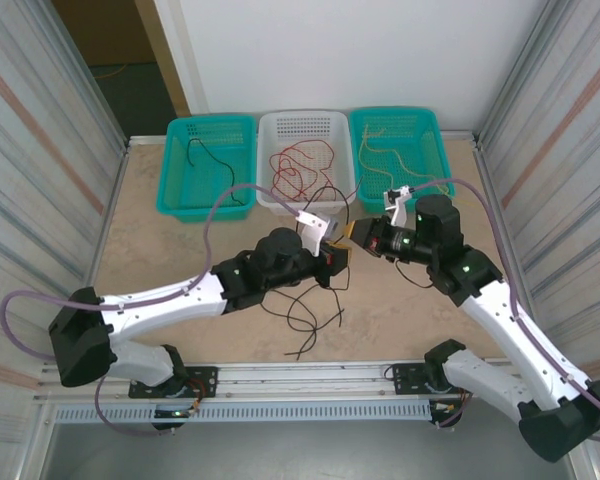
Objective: Untangle the cables
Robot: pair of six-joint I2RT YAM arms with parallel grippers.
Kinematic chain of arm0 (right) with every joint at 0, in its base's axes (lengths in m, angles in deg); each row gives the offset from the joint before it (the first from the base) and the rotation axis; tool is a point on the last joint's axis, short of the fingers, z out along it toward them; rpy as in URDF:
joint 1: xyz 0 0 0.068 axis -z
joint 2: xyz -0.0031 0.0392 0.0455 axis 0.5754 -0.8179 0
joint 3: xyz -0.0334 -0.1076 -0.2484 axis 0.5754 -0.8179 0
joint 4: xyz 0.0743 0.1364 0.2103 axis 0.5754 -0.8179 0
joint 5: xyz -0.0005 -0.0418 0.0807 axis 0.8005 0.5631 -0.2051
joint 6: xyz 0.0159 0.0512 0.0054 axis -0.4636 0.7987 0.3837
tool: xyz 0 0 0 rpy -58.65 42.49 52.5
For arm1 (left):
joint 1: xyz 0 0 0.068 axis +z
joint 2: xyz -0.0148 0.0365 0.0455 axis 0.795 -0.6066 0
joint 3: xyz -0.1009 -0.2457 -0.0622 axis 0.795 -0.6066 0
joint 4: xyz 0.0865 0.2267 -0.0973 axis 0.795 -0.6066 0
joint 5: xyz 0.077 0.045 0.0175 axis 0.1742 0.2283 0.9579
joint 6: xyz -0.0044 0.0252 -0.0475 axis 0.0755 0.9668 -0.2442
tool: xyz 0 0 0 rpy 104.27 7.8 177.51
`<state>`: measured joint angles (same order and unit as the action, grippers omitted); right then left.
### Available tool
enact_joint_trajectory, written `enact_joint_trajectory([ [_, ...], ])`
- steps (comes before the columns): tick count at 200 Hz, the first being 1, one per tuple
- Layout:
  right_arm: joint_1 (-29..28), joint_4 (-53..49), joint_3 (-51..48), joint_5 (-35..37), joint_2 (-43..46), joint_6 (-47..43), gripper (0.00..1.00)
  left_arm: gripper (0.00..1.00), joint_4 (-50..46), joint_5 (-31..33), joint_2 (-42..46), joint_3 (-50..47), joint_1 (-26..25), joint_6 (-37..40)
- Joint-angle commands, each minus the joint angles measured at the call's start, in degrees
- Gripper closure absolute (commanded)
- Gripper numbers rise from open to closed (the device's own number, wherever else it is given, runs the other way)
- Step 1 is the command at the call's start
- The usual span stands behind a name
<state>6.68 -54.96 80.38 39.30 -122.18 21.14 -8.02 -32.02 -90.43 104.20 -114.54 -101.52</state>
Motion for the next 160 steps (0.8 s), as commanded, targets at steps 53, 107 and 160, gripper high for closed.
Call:
enact_joint_trajectory([
  [53, 0.59, -21.22, 5.04, 22.83, 2.80, -6.97, 0.49, 1.00, -31.12, 4.47, 10.72, 12.32, 15.44, 2.44],
  [107, 0.25, -21.57, 2.46, 18.09, 1.99, -10.50, 0.50, 1.00, -36.98, -8.53, 0.97, 26.92, 43.75, 7.16],
  [160, -2.47, -17.21, -0.85, 16.32, -1.12, -13.52, 0.51, 0.73, -38.15, -10.80, -21.91, 45.53, 53.35, 11.63],
])
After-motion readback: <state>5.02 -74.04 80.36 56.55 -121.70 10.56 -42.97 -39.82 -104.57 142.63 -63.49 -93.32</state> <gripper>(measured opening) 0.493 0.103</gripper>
